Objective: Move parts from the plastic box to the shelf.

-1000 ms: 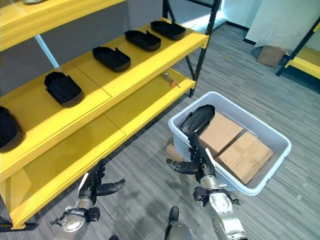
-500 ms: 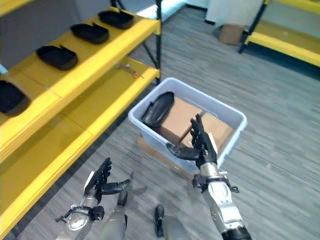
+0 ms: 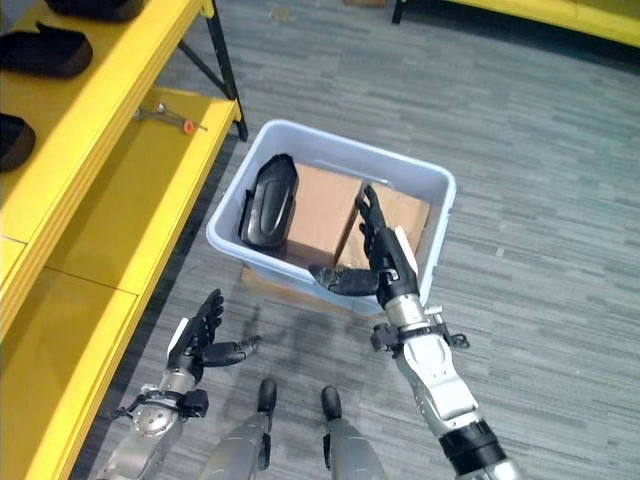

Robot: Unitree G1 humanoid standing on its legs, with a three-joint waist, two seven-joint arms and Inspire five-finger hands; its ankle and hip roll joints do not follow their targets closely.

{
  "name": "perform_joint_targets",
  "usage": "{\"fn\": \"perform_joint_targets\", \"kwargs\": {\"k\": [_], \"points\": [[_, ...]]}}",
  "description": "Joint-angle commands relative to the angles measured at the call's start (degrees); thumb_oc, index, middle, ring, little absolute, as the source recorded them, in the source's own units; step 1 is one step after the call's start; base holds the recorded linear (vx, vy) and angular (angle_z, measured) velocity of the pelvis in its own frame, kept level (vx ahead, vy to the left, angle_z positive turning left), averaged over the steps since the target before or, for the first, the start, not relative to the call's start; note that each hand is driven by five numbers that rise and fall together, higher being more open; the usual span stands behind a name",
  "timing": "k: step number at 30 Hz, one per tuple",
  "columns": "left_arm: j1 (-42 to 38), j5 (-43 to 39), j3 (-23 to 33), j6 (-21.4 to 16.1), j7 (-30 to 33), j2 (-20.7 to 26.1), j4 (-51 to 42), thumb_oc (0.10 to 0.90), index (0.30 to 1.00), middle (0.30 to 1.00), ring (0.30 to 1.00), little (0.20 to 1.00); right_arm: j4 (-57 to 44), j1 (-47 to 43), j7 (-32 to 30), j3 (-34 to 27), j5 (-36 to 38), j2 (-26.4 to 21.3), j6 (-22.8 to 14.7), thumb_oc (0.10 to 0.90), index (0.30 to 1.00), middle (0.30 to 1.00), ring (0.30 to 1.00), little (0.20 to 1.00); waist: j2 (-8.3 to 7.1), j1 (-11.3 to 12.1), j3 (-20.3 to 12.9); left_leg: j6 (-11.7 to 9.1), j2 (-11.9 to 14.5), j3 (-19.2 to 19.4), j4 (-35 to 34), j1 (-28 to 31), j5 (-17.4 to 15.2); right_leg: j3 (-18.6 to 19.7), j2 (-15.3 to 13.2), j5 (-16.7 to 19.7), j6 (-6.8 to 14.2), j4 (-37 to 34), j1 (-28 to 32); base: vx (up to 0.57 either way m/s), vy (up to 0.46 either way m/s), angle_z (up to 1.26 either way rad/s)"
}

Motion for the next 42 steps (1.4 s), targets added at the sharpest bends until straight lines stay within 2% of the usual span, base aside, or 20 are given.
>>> {"fn": "perform_joint_targets", "kwargs": {"k": [1, 3, 4, 5, 8, 10, 11, 12, 16, 18, 19, 20, 21, 23, 24, 25, 30, 42], "points": [[1.6, -2.9, 0.7, -5.6, 0.2, 2.9, -7.9, 0.9, 1.0, 1.0, 1.0, 1.0, -6.3, -9.4, -3.9, -0.9, -5.2, -3.5, -5.5, 0.9, 1.0, 1.0, 1.0, 1.0, -3.06, 0.6, -2.3, -1.4, 4.2, 0.4, 5.8, -4.1, -2.2, 0.0, -5.9, 0.6, 4.6, -3.3, 2.5, -0.08, 0.078, -0.3], [1.2, -3.8, 0.2, -6.1, 0.2, 3.9, -9.1, 0.9, 1.0, 1.0, 1.0, 1.0, -2.3, -17.4, -6.0, 1.2, -9.0, -9.0, -4.5, 0.9, 1.0, 1.0, 1.0, 1.0, -3.28, 0.9, -0.8, -1.4, 3.9, 0.7, 6.1, -5.8, -2.1, 0.1, -6.3, 1.6, 4.9, -3.4, 0.5, -0.05, 0.027, -0.13], [1.1, -3.8, 0.2, -6.1, 0.2, 3.9, -9.1, 0.9, 1.0, 1.0, 1.0, 1.0, -2.2, -17.4, -6.0, 1.2, -9.0, -9.0, -4.5, 0.9, 1.0, 1.0, 1.0, 1.0, -3.27, 0.9, -0.8, -1.4, 3.9, 0.7, 6.1, -5.8, -2.1, 0.1, -6.3, 1.6, 4.9, -3.4, 0.5, 0.0, 0.0, 0.0], [1.2, -4.2, 0.1, -6.4, 0.3, 4.6, -9.4, 0.9, 1.0, 1.0, 1.0, 1.0, 0.8, -22.6, -7.9, 2.6, -14.6, -13.5, -2.9, 0.9, 1.0, 1.0, 1.0, 1.0, -3.43, 1.3, -0.1, -1.4, 3.7, 0.8, 6.0, -6.4, -2.0, 0.0, -6.4, 2.0, 5.0, -3.4, -0.4, 0.0, 0.022, 0.03], [0.9, -4.0, 0.6, -6.7, 0.8, 5.0, -9.7, 0.9, 1.0, 1.0, 1.0, 1.0, 5.1, -31.2, -9.4, 7.4, -23.4, -21.2, -1.0, 0.9, 1.0, 1.0, 1.0, 1.0, -3.28, 1.4, 1.3, -1.5, 3.6, 0.9, 5.9, -7.5, -1.6, 0.0, -6.4, 2.2, 5.0, -2.9, -2.0, 0.0, 0.011, 0.01], [0.6, -4.1, 0.3, -6.9, 1.1, 5.3, -9.7, 0.9, 1.0, 1.0, 1.0, 1.0, 8.5, -36.1, -9.9, 10.8, -27.1, -24.2, 0.4, 0.9, 1.0, 1.0, 1.0, 1.0, -3.34, 1.9, 1.9, -1.7, 3.6, 0.8, 5.7, -8.0, -1.4, -0.2, -6.5, 2.3, 5.0, -2.7, -2.6, 0.0, 0.0, 0.0], [0.6, -4.1, 0.4, -6.9, 1.1, 5.0, -9.7, 0.9, 1.0, 1.0, 1.0, 1.0, 8.9, -36.7, -10.0, 11.3, -27.1, -24.2, 0.3, 0.9, 1.0, 1.0, 1.0, 1.0, -3.19, 1.7, 2.0, -1.7, 3.6, 0.8, 5.7, -8.1, -1.4, -0.2, -6.5, 2.3, 5.0, -2.7, -2.7, 0.0, 0.0, 0.0], [0.4, -4.1, 0.6, -7.0, 1.4, 5.9, -9.8, 0.9, 1.0, 1.0, 1.0, 1.0, 15.5, -46.1, -10.0, 20.8, -39.2, -30.8, 3.6, 0.9, 1.0, 1.0, 1.0, 1.0, -3.14, 2.5, 3.2, -1.9, 3.5, 0.8, 5.5, -8.5, -1.3, -0.5, -6.6, 2.0, 5.0, -2.1, -3.6, 0.0, 0.0, 0.0], [-0.2, -3.5, 0.5, -7.0, 1.8, 5.8, -10.2, 0.9, 1.0, 1.0, 1.0, 1.0, 19.2, -51.7, -9.8, 26.4, -42.6, -32.6, 4.0, 0.9, 1.0, 1.0, 1.0, 1.0, -2.91, 2.7, 3.7, -1.9, 3.4, 0.6, 5.2, -9.4, -0.7, -0.5, -6.3, 2.4, 4.9, -1.8, -4.8, 0.0, -0.013, 0.06], [-0.8, -3.0, 0.3, -7.0, 2.2, 6.1, -9.9, 0.9, 1.0, 1.0, 1.0, 1.0, 24.8, -57.6, -9.2, 34.3, -49.5, -34.7, 5.7, 0.9, 1.0, 1.0, 1.0, 1.0, -2.73, 3.3, 4.4, -2.1, 3.4, 0.2, 5.0, -10.3, -0.4, -1.0, -6.4, 2.1, 4.8, -1.2, -5.7, 0.03, -0.034, 0.06], [-0.9, -3.0, 0.4, -7.0, 2.2, 6.0, -9.9, 0.9, 1.0, 1.0, 1.0, 1.0, 24.9, -58.0, -9.3, 34.6, -49.4, -34.7, 5.6, 0.9, 1.0, 1.0, 1.0, 1.0, -2.63, 3.2, 4.4, -2.1, 3.4, 0.2, 5.0, -10.4, -0.4, -1.0, -6.4, 2.1, 4.8, -1.2, -5.7, 0.0, 0.0, 0.0], [-1.3, -2.7, 0.3, -7.0, 2.3, 6.3, -9.5, 0.9, 1.0, 1.0, 1.0, 1.0, 28.0, -62.0, -8.4, 41.0, -54.8, -36.1, 6.4, 0.9, 1.0, 1.0, 1.0, 1.0, -2.84, 3.5, 4.8, -2.3, 3.3, 0.0, 5.0, -10.9, -0.2, -1.3, -6.3, 2.0, 4.8, -0.9, -6.3, 0.0, 0.0, 0.0], [-1.4, -2.7, 0.3, -7.0, 2.3, 6.1, -9.5, 0.9, 1.0, 1.0, 1.0, 1.0, 28.1, -62.4, -8.5, 41.4, -54.7, -36.0, 6.4, 0.9, 1.0, 1.0, 1.0, 1.0, -2.72, 3.4, 4.8, -2.3, 3.3, 0.0, 5.0, -10.9, -0.2, -1.3, -6.2, 2.0, 4.8, -0.9, -6.3, 0.02, -0.047, 0.02], [-1.8, -2.3, 0.5, -7.0, 2.7, 6.7, -9.5, 0.9, 1.0, 1.0, 1.0, 1.0, 31.6, -68.4, -7.7, 49.5, -61.6, -36.7, 7.2, 0.9, 1.0, 1.0, 1.0, 1.0, -2.84, 4.0, 5.3, -2.5, 3.1, -0.5, 5.2, -12.1, -0.1, -1.7, -6.1, 1.9, 4.6, -0.5, -7.2, 0.02, -0.044, 0.07], [-1.8, -2.2, 0.5, -7.1, 2.7, 6.5, -9.5, 0.9, 1.0, 1.0, 1.0, 1.0, 31.7, -68.7, -7.7, 49.7, -61.5, -36.7, 7.2, 0.9, 1.0, 1.0, 1.0, 1.0, -2.74, 3.9, 5.3, -2.5, 3.1, -0.5, 5.2, -12.1, -0.1, -1.7, -6.1, 1.8, 4.6, -0.4, -7.3, 0.02, -0.043, 0.07], [-2.1, -2.1, 0.7, -7.0, 3.0, 6.9, -9.4, 0.9, 1.0, 1.0, 1.0, 1.0, 33.8, -70.5, -7.1, 52.5, -64.1, -36.8, 7.6, 0.9, 1.0, 1.0, 1.0, 1.0, -2.94, 4.5, 5.6, -2.5, 3.0, -0.8, 5.2, -12.6, 0.0, -2.1, -6.1, 1.8, 4.5, -0.4, -7.5, 0.02, -0.042, 0.04], [-2.9, -1.9, 1.1, -7.2, 3.9, 6.8, -9.5, 0.9, 1.0, 1.0, 1.0, 1.0, 38.7, -75.9, -7.7, 58.1, -68.0, -36.6, 9.3, 0.9, 1.0, 1.0, 1.0, 1.0, -2.59, 5.4, 6.5, -2.8, 2.5, -1.8, 5.2, -14.6, 0.4, -3.2, -6.1, 1.3, 4.4, 0.4, -9.1, 0.02, -0.047, 0.14], [-3.8, -2.3, 1.6, -7.3, 5.5, 6.3, -9.6, 0.9, 1.0, 1.0, 1.0, 1.0, 40.2, -82.6, -10.8, 60.5, -69.6, -37.0, 12.1, 0.9, 1.0, 1.0, 1.0, 1.0, -2.19, 6.7, 7.8, -3.0, 1.5, -3.3, 5.7, -18.4, 0.7, -4.8, -6.4, 0.5, 4.4, 1.1, -11.0, 0.03, -0.021, 0.07]]}}
